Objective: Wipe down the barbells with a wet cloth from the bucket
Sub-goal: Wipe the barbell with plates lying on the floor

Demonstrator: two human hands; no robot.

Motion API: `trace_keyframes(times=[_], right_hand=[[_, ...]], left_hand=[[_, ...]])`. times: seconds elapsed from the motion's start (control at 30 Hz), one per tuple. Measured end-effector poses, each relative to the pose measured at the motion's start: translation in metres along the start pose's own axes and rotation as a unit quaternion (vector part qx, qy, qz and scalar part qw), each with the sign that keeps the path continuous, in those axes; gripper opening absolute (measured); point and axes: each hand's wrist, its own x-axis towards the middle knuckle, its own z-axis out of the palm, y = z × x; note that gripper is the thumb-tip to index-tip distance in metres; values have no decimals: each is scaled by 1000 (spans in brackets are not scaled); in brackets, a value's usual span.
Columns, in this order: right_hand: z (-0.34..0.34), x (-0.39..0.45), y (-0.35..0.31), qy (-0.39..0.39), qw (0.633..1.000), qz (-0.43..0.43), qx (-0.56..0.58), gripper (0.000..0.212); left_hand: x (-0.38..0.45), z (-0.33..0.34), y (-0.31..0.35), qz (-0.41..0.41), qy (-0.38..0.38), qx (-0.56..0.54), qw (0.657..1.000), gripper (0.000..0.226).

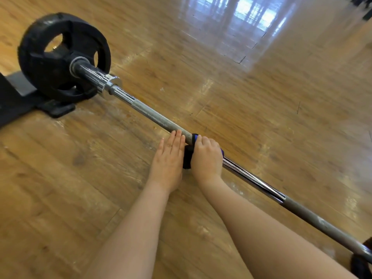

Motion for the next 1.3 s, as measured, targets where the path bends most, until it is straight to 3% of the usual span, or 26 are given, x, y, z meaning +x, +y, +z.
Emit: trace_keyframes(times=[0.13, 0.27, 0.37, 0.47, 0.6, 0.7, 0.83, 0.93, 1.1, 1.23, 1.3], right_hand=[[5, -19, 32, 27, 999, -44, 6, 46], [0, -39, 53, 66, 997, -39, 21, 41], [-2, -41, 55, 55, 997, -29, 34, 53], [0, -39, 52, 63, 997, -15, 41, 36], [2, -40, 51, 64, 997, 0, 47, 46], [2, -33, 43, 56, 997, 20, 41, 39], [3, 0, 12, 35, 999, -21, 28, 39], [5, 6, 7, 26, 998, -43, 33, 40], [-4, -38, 55, 34, 999, -8, 36, 53], [-8, -46, 61, 51, 997, 47, 13, 35], [-6, -37, 51, 48, 997, 62, -4, 39]], left_hand=[[4, 5, 1, 13, 40, -8, 999, 68], [35, -7, 0, 40, 64, 28, 997, 72], [55, -4, -4, 57, 95, 49, 993, 67], [63, -9, -11, 87, 111, 58, 988, 58], [72, -11, -20, 82, 62, 52, 993, 55], [74, -10, -17, 78, 64, 47, 994, 53], [77, -7, -19, 95, 102, 43, 989, 52], [78, -11, -20, 105, 69, 40, 991, 49], [77, -21, -19, 104, 39, 32, 993, 53], [72, -19, -16, 77, 53, 19, 995, 52], [70, -19, -15, 69, 49, 15, 996, 52]])
